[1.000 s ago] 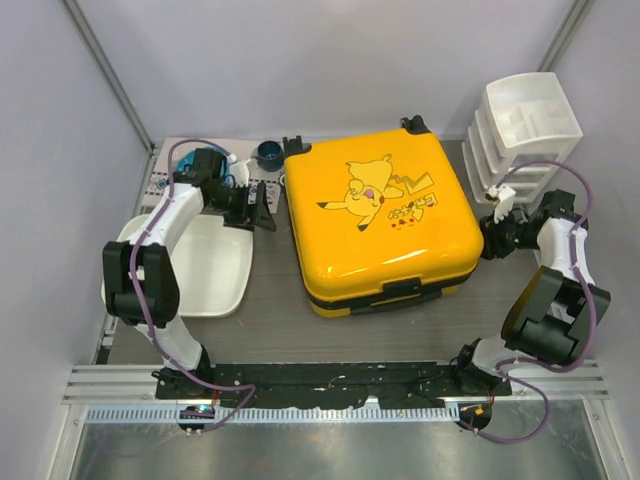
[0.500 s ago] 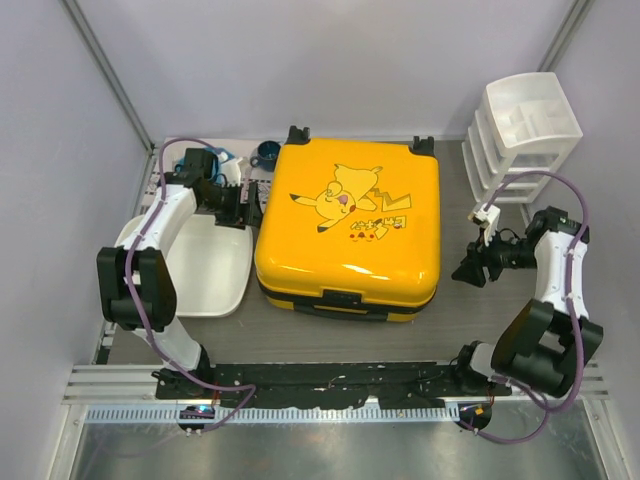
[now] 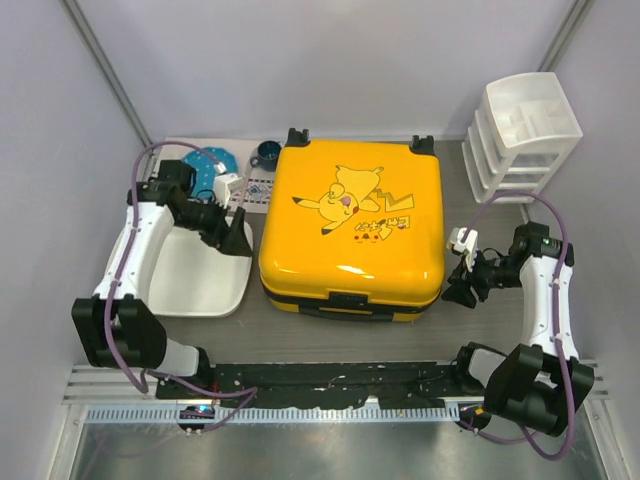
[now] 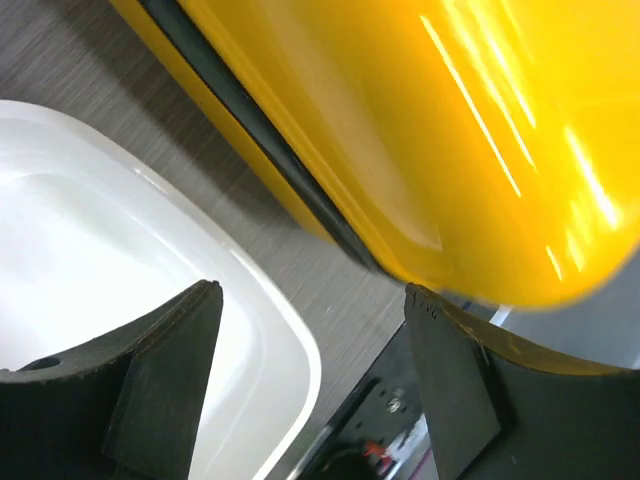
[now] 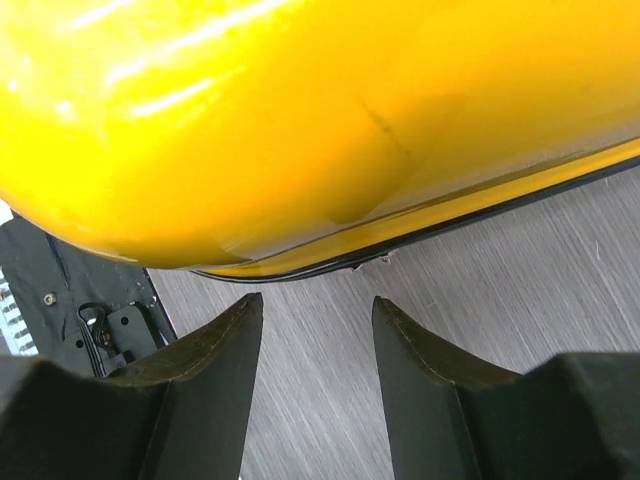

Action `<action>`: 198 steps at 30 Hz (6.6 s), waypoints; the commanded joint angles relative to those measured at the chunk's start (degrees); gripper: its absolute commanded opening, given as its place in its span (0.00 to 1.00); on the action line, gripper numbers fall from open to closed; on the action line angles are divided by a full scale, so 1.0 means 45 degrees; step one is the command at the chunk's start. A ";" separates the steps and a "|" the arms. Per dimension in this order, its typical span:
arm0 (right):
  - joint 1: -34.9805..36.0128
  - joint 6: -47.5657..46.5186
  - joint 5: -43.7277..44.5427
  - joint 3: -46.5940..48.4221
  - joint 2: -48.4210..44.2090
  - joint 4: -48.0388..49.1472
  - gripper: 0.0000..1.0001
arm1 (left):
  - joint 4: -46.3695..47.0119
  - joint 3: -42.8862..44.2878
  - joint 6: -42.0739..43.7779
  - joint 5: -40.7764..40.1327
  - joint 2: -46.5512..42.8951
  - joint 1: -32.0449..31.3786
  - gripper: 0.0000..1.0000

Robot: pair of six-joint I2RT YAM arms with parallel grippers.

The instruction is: Open, take out, and arrange the luggage

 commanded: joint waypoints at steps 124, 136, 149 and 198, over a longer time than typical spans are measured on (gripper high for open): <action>0.2456 0.9653 0.0365 -0.2468 -0.0333 1.1008 0.01 | 0.9463 -0.3614 -0.6704 -0.3239 -0.2316 -0.1964 0.89; 0.4721 1.6908 0.4292 -0.4229 -0.4148 1.4218 0.01 | 0.9235 -0.0746 -0.1342 0.0407 0.1665 -0.0576 0.78; 0.5484 1.8257 0.8411 -0.2961 -0.3404 1.4942 0.01 | 0.8994 -0.1908 0.1028 0.1269 0.1573 -0.3931 0.75; 1.7651 1.9955 1.6716 -0.3782 0.0265 2.2325 0.01 | 1.5031 -0.4356 -0.8328 -0.2187 0.1416 -0.6806 0.71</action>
